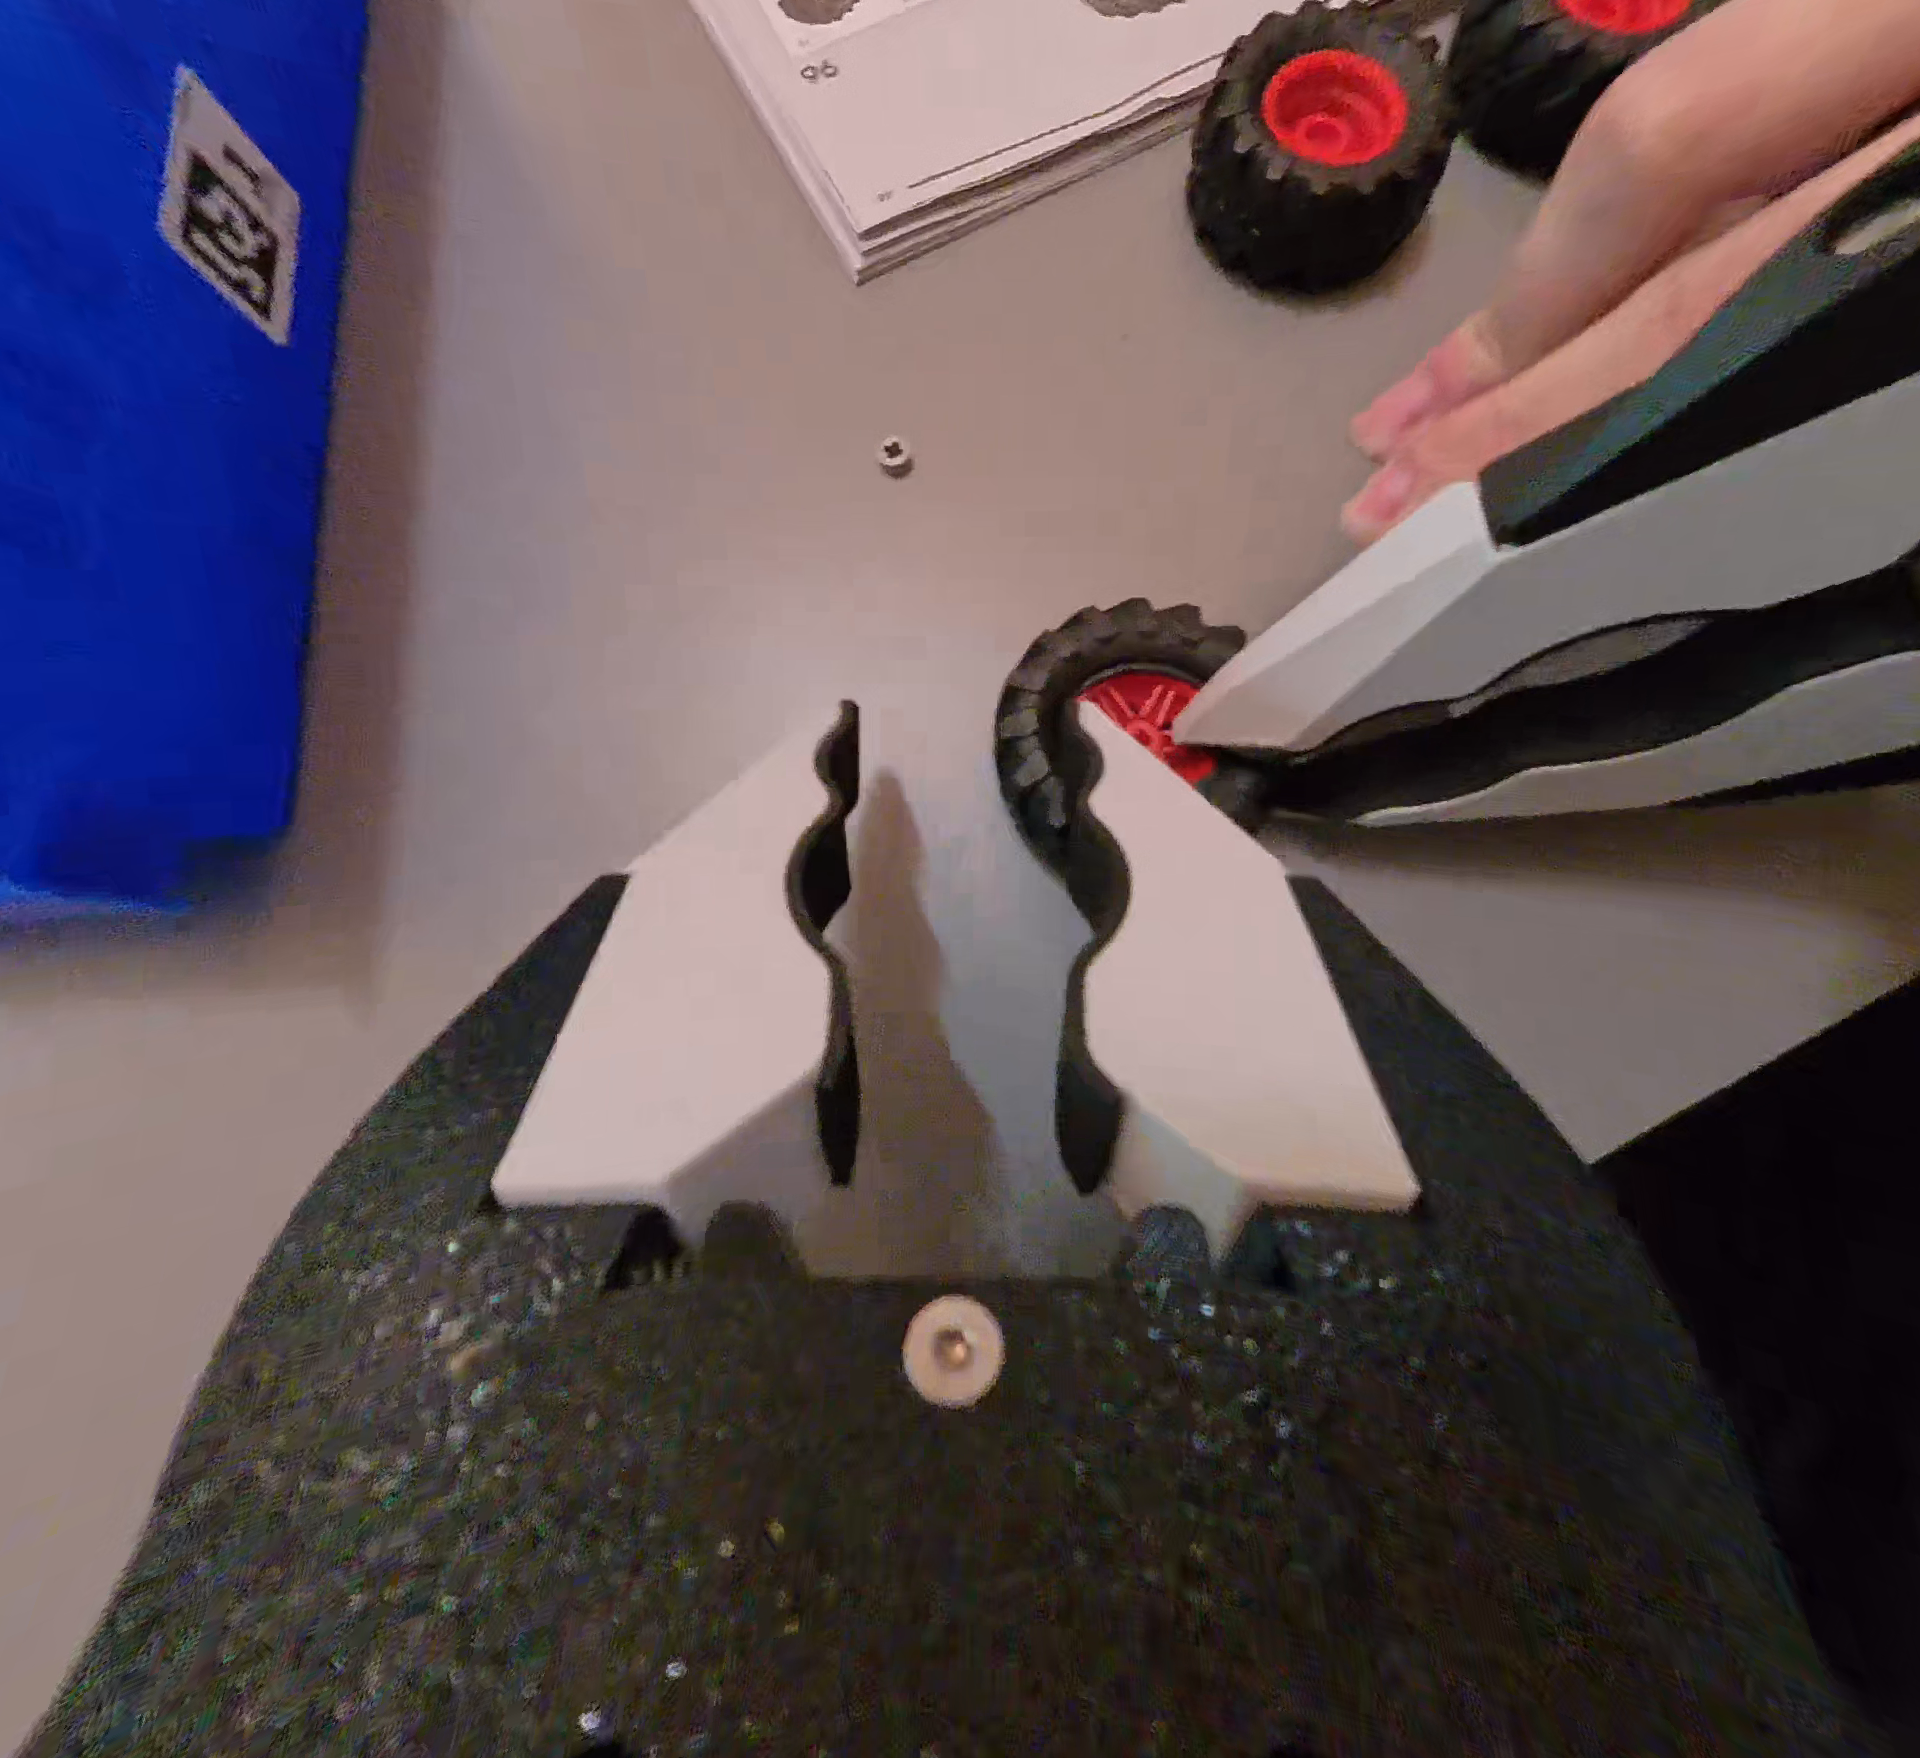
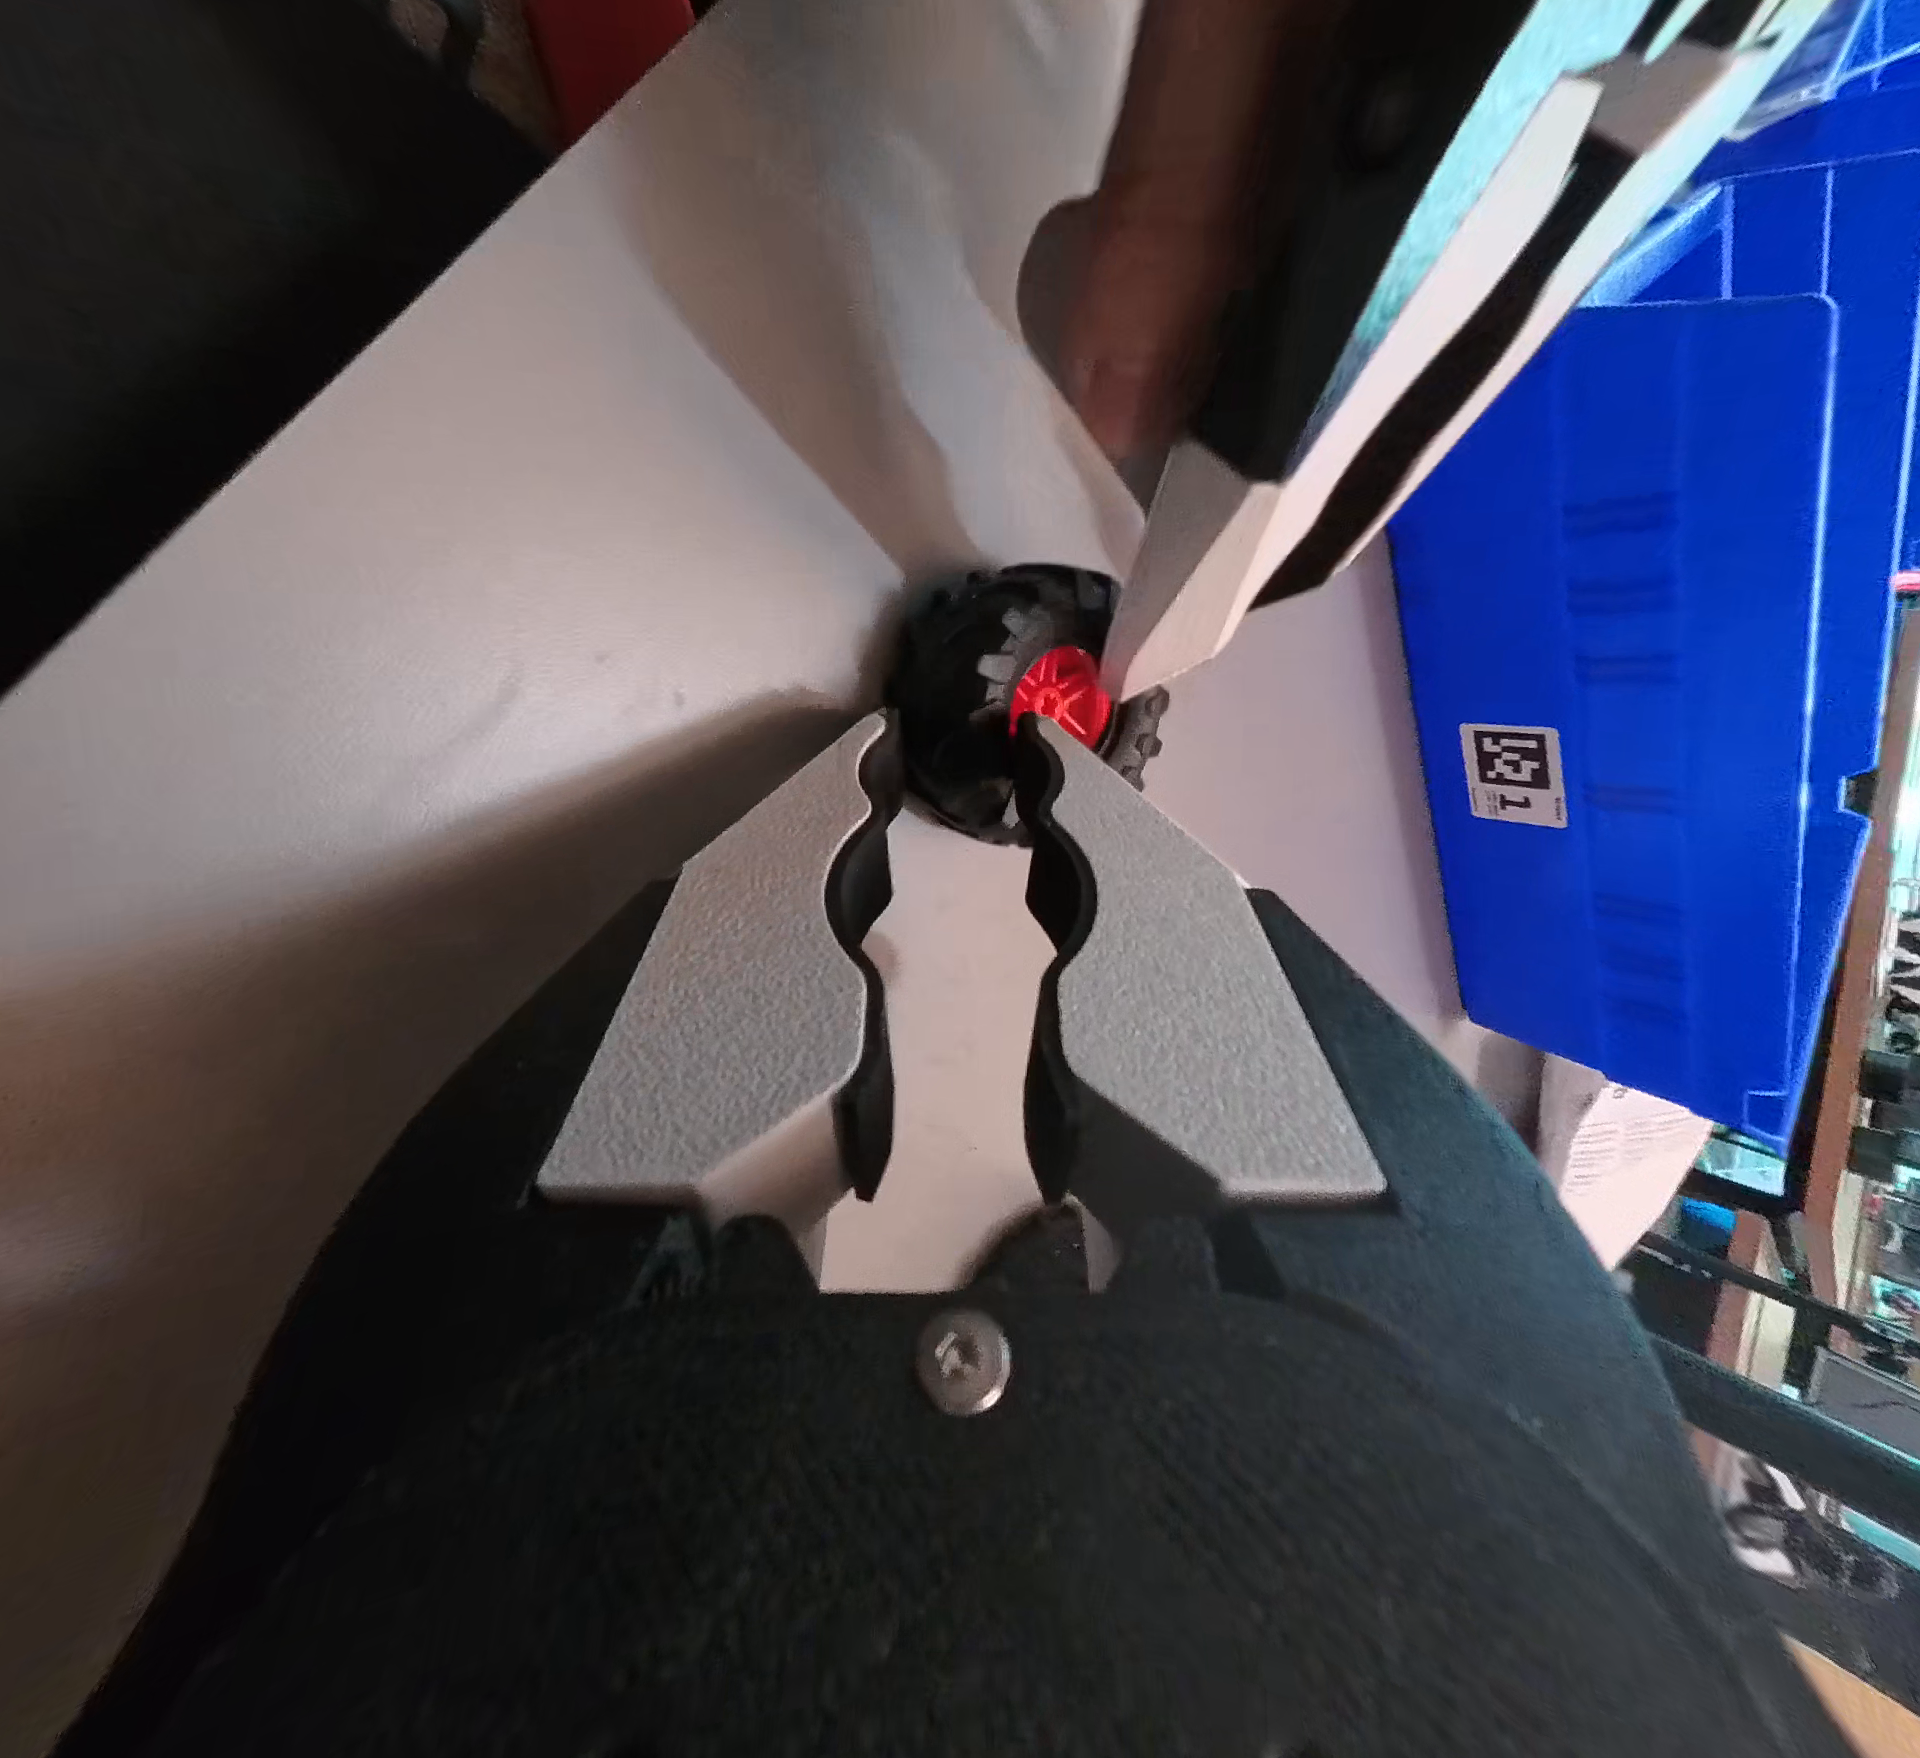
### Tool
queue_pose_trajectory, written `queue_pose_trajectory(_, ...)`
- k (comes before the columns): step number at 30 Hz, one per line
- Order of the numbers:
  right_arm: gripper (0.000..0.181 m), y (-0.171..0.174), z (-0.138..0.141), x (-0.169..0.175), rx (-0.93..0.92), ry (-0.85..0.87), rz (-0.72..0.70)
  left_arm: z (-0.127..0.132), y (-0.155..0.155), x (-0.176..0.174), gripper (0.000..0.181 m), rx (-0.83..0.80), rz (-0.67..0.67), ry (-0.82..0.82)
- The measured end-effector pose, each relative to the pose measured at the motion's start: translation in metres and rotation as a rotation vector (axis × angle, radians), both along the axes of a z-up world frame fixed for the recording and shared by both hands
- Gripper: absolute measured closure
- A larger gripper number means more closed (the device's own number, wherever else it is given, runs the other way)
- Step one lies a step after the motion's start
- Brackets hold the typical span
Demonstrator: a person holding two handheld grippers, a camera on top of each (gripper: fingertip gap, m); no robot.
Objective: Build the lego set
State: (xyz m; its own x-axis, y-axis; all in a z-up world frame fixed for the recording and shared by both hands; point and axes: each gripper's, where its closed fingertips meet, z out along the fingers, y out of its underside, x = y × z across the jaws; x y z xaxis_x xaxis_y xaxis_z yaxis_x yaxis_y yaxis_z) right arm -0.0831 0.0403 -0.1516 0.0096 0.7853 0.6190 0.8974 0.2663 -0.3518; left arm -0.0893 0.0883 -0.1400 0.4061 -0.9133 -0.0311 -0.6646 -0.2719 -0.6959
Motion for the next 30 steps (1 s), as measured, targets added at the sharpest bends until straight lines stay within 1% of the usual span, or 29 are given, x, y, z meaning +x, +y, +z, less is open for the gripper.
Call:
queue_pose_trajectory(1, 0.161, 0.000, 0.000, 0.000, -0.003, 0.002, -0.008, 0.001, 0.000, -0.002, 0.141, -0.014, 0.002, 0.003)
queue_pose_trajectory(3, 0.161, 0.000, 0.000, 0.000, -0.007, 0.004, -0.012, 0.004, -0.004, -0.003, 0.150, -0.054, -0.008, 0.005)
queue_pose_trajectory(5, 0.161, 0.000, 0.000, 0.000, -0.029, 0.024, -0.022, 0.005, -0.008, -0.008, 0.159, -0.078, -0.005, 0.059)
queue_pose_trajectory(6, 0.161, 0.000, 0.000, 0.000, -0.038, 0.033, -0.025, 0.002, -0.011, -0.013, 0.171, -0.086, -0.005, 0.117)
queue_pose_trajectory(8, 0.161, 0.000, 0.000, 0.000, -0.056, 0.049, -0.040, -0.004, -0.018, -0.019, 0.172, -0.109, -0.043, 0.206)
queue_pose_trajectory(9, 0.160, 0.000, 0.001, 0.000, -0.059, 0.051, -0.045, -0.004, -0.019, -0.019, 0.173, -0.105, -0.042, 0.211)
queue_pose_trajectory(10, 0.160, 0.000, 0.001, 0.000, -0.061, 0.056, -0.042, -0.001, -0.017, -0.018, 0.170, -0.082, -0.034, 0.205)
queue_pose_trajectory(11, 0.160, 0.000, 0.001, -0.001, -0.069, 0.071, -0.038, 0.004, -0.018, -0.015, 0.167, -0.049, -0.058, 0.182)
queue_pose_trajectory(12, 0.160, 0.000, 0.001, -0.001, -0.076, 0.087, -0.030, 0.011, -0.023, -0.009, 0.166, -0.007, -0.126, 0.141)
queue_pose_trajectory(13, 0.160, 0.000, 0.001, 0.000, -0.081, 0.099, -0.018, 0.016, -0.033, -0.003, 0.165, 0.045, -0.226, 0.105)
queue_pose_trajectory(14, 0.160, 0.000, 0.001, 0.000, -0.079, 0.103, 0.000, 0.018, -0.043, 0.000, 0.165, 0.103, -0.332, 0.093)
queue_pose_trajectory(15, 0.160, 0.000, 0.001, 0.001, -0.070, 0.098, 0.019, 0.015, -0.049, 0.000, 0.162, 0.163, -0.408, 0.110)
queue_pose_trajectory(17, 0.160, 0.000, 0.000, 0.001, -0.065, 0.095, 0.039, 0.007, -0.049, -0.005, 0.148, 0.240, -0.484, 0.194)
queue_pose_trajectory(18, 0.160, 0.000, 0.000, 0.001, -0.061, 0.091, 0.046, 0.004, -0.048, -0.004, 0.147, 0.275, -0.518, 0.216)
queue_pose_trajectory(20, 0.160, -0.001, 0.000, 0.001, -0.051, 0.083, 0.065, -0.002, -0.054, -0.001, 0.157, 0.316, -0.623, 0.236)
queue_pose_trajectory(21, 0.160, -0.001, 0.000, 0.001, -0.057, 0.088, 0.061, -0.004, -0.053, 0.000, 0.156, 0.339, -0.653, 0.261)
queue_pose_trajectory(22, 0.160, -0.001, 0.000, 0.001, -0.066, 0.096, 0.055, -0.005, -0.050, 0.000, 0.157, 0.370, -0.667, 0.287)
queue_pose_trajectory(23, 0.160, -0.001, 0.000, 0.001, -0.070, 0.099, 0.054, -0.005, -0.046, 0.000, 0.165, 0.393, -0.674, 0.313)
queue_pose_trajectory(24, 0.160, -0.001, 0.000, 0.001, -0.073, 0.097, 0.056, -0.005, -0.046, 0.000, 0.167, 0.395, -0.685, 0.332)
queue_pose_trajectory(26, 0.159, -0.002, 0.000, 0.002, -0.093, 0.108, 0.066, -0.006, -0.046, 0.001, 0.167, 0.405, -0.711, 0.351)
queue_pose_trajectory(28, 0.162, -0.007, 0.009, 0.004, -0.188, 0.190, 0.075, -0.007, -0.045, 0.001, 0.167, 0.423, -0.725, 0.339)
queue_pose_trajectory(29, 0.169, -0.009, 0.017, 0.006, -0.257, 0.261, 0.072, -0.008, -0.046, 0.001, 0.168, 0.427, -0.723, 0.326)
queue_pose_trajectory(30, 0.175, -0.003, 0.030, 0.009, -0.295, 0.350, 0.039, -0.009, -0.046, 0.002, 0.168, 0.431, -0.718, 0.316)
